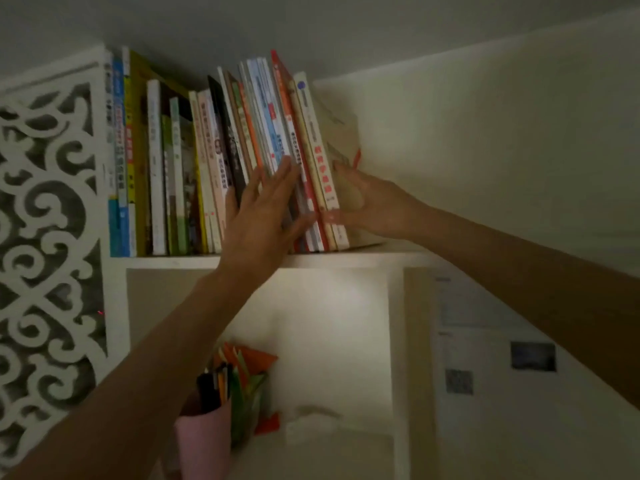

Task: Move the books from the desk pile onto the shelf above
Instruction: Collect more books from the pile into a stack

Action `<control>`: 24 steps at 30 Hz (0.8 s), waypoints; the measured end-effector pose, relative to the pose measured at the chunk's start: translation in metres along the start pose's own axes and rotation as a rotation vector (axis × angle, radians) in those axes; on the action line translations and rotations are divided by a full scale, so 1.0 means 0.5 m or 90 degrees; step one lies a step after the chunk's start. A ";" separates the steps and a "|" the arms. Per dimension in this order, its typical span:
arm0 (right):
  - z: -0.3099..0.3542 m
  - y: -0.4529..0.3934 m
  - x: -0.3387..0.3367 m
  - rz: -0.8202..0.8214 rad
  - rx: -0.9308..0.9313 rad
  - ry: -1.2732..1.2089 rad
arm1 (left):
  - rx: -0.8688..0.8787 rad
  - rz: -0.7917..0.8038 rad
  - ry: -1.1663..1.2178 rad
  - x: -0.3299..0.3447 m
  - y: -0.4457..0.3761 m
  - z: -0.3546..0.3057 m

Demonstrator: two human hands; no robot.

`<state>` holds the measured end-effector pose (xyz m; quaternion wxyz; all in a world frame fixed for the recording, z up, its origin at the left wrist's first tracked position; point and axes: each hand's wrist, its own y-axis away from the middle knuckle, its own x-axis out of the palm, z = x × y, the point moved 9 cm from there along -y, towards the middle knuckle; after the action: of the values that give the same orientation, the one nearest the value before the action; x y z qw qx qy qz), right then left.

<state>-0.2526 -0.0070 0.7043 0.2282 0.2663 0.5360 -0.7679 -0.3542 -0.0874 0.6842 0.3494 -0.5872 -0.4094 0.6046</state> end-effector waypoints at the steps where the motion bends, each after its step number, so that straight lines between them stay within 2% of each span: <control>1: 0.004 0.022 -0.021 -0.053 0.008 0.053 | 0.019 -0.035 0.010 -0.014 0.014 -0.018; 4: 0.021 0.122 -0.076 -0.188 0.009 0.092 | 0.154 -0.124 0.111 -0.045 0.094 -0.108; 6: 0.030 0.221 -0.101 -0.244 -0.007 0.052 | 0.196 -0.106 0.206 -0.025 0.168 -0.165; 8: 0.012 0.334 -0.108 -0.255 0.023 0.019 | 0.195 -0.044 0.297 0.022 0.241 -0.220; 11: -0.073 0.512 -0.061 -0.180 0.147 0.041 | 0.149 0.118 0.427 0.148 0.357 -0.296; 14: -0.200 0.727 -0.003 -0.095 0.327 0.087 | 0.110 0.299 0.523 0.286 0.511 -0.391; 19: -0.351 1.142 0.074 0.060 0.636 0.117 | 0.018 0.609 0.577 0.476 0.815 -0.560; 24: -0.428 1.478 0.079 0.179 0.833 0.092 | -0.037 0.784 0.589 0.566 1.013 -0.734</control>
<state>0.2228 -0.0451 0.0991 0.0814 0.4676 -0.0659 -0.8777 0.0220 -0.0139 0.1148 0.0699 -0.9111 0.1637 0.3717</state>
